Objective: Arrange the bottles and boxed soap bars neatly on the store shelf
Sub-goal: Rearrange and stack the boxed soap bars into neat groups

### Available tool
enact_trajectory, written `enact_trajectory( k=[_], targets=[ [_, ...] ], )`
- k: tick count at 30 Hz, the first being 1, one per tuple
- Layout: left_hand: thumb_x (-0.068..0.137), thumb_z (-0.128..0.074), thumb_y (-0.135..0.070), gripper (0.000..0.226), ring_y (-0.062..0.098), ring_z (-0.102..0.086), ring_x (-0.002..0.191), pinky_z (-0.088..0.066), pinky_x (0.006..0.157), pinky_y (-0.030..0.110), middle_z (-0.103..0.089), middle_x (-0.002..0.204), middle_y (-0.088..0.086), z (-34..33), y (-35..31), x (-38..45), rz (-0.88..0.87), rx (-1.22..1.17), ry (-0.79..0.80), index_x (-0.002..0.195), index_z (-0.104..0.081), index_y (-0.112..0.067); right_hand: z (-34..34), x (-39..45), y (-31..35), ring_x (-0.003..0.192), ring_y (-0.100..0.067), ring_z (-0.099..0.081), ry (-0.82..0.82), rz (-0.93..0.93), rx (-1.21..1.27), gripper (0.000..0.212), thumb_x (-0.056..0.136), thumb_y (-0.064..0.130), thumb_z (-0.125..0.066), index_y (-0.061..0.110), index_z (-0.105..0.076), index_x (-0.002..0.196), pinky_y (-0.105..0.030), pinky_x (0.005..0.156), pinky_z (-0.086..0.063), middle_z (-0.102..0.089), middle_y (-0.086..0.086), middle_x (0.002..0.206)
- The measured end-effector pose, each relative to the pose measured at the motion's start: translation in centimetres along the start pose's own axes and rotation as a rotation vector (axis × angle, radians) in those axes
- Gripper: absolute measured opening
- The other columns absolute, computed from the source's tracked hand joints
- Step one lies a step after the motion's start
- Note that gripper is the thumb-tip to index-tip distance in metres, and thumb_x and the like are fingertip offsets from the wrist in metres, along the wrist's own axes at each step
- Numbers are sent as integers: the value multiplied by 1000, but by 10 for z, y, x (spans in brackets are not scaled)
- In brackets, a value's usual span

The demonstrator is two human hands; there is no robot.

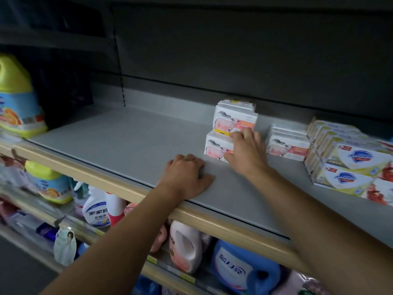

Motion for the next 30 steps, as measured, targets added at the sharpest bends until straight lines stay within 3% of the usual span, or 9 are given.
enact_trajectory(
  k=[5,9,13,15,18,22,26,28,30],
  targets=[
    [81,-52,-65,53,28,-50,116,-41,100,40,-61,120,0,3,1,2,59,-76,8,115,-62,-26,3,-10,1,121,-31,-46,66,-48,317,56,84,22,-72,17,-45,133,-36,98,-39,-50,-9,133],
    [72,-63,-62,71,20,-59,112,-46,98,34,-62,122,-2,15,5,-1,182,-454,-28,132,-51,-26,9,-30,0,115,-26,-54,2,-70,573,52,81,8,-74,17,-53,127,-29,91,-41,-57,-6,130],
    [83,-74,-29,60,17,-63,105,-52,92,31,-62,120,-2,26,5,-8,114,-832,-152,136,-48,-20,22,-47,6,105,-12,-55,-59,22,815,50,74,0,-77,18,-61,118,-15,87,-42,-60,4,117],
    [85,-72,-16,51,10,-63,108,-51,89,20,-64,119,-5,29,8,-13,27,-929,-167,132,-52,-18,24,-55,12,100,-5,-53,-64,82,869,50,72,-1,-78,18,-63,116,-9,84,-41,-60,6,114],
    [85,-71,-8,35,7,-67,100,-51,82,16,-71,108,-3,32,11,-18,-24,-984,-122,119,-61,-12,24,-63,16,104,-11,-56,-28,103,902,49,74,1,-79,16,-65,118,-18,89,-45,-62,4,116],
    [90,-66,-11,23,14,-71,83,-54,71,21,-75,99,9,29,12,-17,40,-1155,-122,112,-66,-3,26,-63,15,112,-11,-55,-63,150,954,54,71,1,-80,15,-63,121,-10,92,-40,-54,1,121],
    [95,-60,-23,25,21,-67,72,-58,59,31,-73,84,12,27,19,-14,182,-1230,-230,100,-69,0,22,-64,18,130,-18,-46,97,252,975,86,67,0,-82,21,-44,141,-33,109,-41,-39,1,140],
    [95,-61,-28,30,26,-63,68,-53,48,31,-69,81,14,27,23,-12,272,-1325,-259,105,-65,0,20,-63,16,123,-17,-54,93,226,998,82,70,-3,-79,23,-45,141,-35,106,-46,-45,1,137],
    [92,-61,-35,32,26,-61,67,-51,47,30,-66,80,12,29,24,-10,279,-1389,-254,106,-65,-7,18,-62,12,108,-15,-65,111,127,1101,71,73,5,-80,25,-52,135,-32,96,-53,-60,-1,125]
  ],
)
Point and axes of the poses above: each hand's wrist, its own x-axis towards the middle knuckle, its own z-axis out of the back of the hand, y = z × x, the point moved 2 cm from there along x, towards the middle knuckle
